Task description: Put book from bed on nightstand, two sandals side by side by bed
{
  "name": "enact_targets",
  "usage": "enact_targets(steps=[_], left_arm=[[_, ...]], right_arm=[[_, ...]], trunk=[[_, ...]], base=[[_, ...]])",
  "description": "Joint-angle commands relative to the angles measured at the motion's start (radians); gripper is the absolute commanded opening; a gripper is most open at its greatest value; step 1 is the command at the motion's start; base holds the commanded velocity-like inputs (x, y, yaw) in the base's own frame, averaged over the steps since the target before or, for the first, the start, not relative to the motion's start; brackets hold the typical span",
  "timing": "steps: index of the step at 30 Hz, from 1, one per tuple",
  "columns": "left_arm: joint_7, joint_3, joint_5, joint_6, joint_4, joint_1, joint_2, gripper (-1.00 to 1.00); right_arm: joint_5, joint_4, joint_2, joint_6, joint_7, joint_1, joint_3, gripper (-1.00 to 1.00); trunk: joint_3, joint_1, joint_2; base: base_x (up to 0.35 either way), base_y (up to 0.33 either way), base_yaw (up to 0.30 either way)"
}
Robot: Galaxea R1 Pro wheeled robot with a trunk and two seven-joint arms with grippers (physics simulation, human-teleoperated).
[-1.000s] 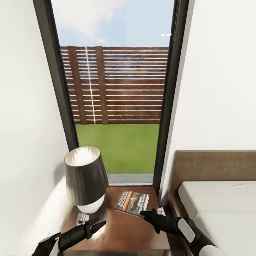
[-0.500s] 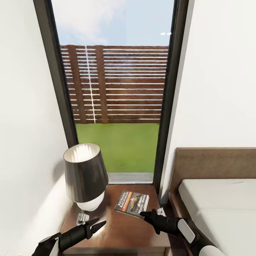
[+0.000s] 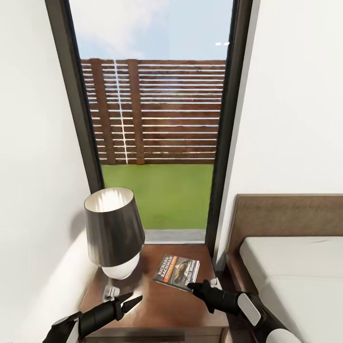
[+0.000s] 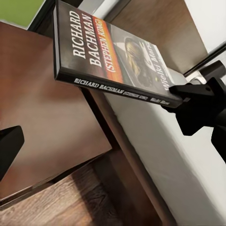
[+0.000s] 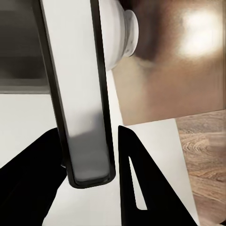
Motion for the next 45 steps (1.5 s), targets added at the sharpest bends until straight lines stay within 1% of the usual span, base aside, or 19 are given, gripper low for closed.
enact_targets(steps=[1, 13, 19, 21, 23, 26, 27, 29, 33, 36, 41, 45], left_arm=[[-0.004, 0.002, 0.002, 0.010, 0.000, -0.001, 0.000, 1.00], [-0.011, 0.001, 0.003, 0.010, 0.000, -0.001, 0.000, 1.00], [-0.018, -0.002, 0.005, 0.014, -0.009, -0.001, 0.000, 1.00], [-0.020, -0.002, 0.008, 0.024, -0.026, -0.011, 0.001, 1.00], [-0.023, -0.002, 0.009, 0.052, -0.062, -0.014, 0.001, 1.00], [-0.031, -0.004, 0.010, 0.161, -0.178, -0.015, 0.000, 1.00], [-0.033, -0.005, 0.010, 0.187, -0.211, -0.016, -0.001, 1.00], [-0.034, -0.007, 0.010, 0.216, -0.253, -0.016, 0.000, 1.00], [-0.033, -0.008, 0.009, 0.232, -0.277, -0.016, -0.001, 1.00], [-0.033, -0.014, 0.008, 0.234, -0.280, -0.016, -0.001, 1.00], [-0.033, -0.051, 0.008, 0.236, -0.282, -0.016, -0.001, 1.00], [-0.035, -0.060, 0.010, 0.237, -0.282, -0.016, -0.001, 1.00]], right_arm=[[0.000, -0.001, 0.001, 0.006, 0.002, -0.001, -0.005, -1.00], [0.000, 0.001, 0.001, 0.005, 0.002, 0.000, -0.004, -1.00], [0.000, 0.001, 0.001, 0.005, 0.002, -0.001, -0.003, -1.00], [0.000, 0.001, 0.001, 0.005, 0.002, 0.000, -0.003, -1.00], [0.000, 0.001, 0.001, 0.005, 0.002, -0.001, -0.003, -1.00], [0.000, 0.001, 0.001, 0.005, 0.002, -0.001, -0.003, -1.00], [0.000, 0.001, 0.001, 0.005, 0.002, -0.001, -0.003, -1.00], [0.000, 0.000, 0.001, 0.005, 0.002, -0.001, -0.003, -1.00], [0.000, 0.000, 0.001, 0.005, 0.002, -0.001, -0.003, -1.00], [0.000, 0.000, 0.001, 0.005, 0.002, -0.001, -0.003, -1.00], [0.000, 0.000, 0.001, 0.005, 0.001, -0.001, -0.003, -1.00], [0.000, 0.000, 0.001, 0.005, 0.001, -0.001, -0.003, -1.00]], trunk=[[-0.004, 0.004, -0.008], [-0.042, 0.050, -0.092], [-0.042, 0.050, -0.092], [-0.042, 0.050, -0.092], [-0.042, 0.050, -0.092], [-0.042, 0.050, -0.092], [-0.042, 0.050, -0.092], [-0.042, 0.050, -0.092], [-0.042, 0.050, -0.092], [-0.051, 0.061, -0.113], [-0.067, 0.081, -0.148], [-0.079, 0.096, -0.176]], base=[[0.000, 0.000, 0.000], [0.000, 0.000, 0.000], [0.000, 0.000, 0.000], [0.000, 0.000, 0.000], [0.000, 0.000, 0.000], [0.000, 0.000, 0.000], [0.000, 0.000, 0.000], [0.000, 0.000, 0.000], [0.000, 0.000, 0.000], [0.000, 0.000, 0.000], [0.000, 0.000, 0.000], [0.000, 0.000, 0.000]])
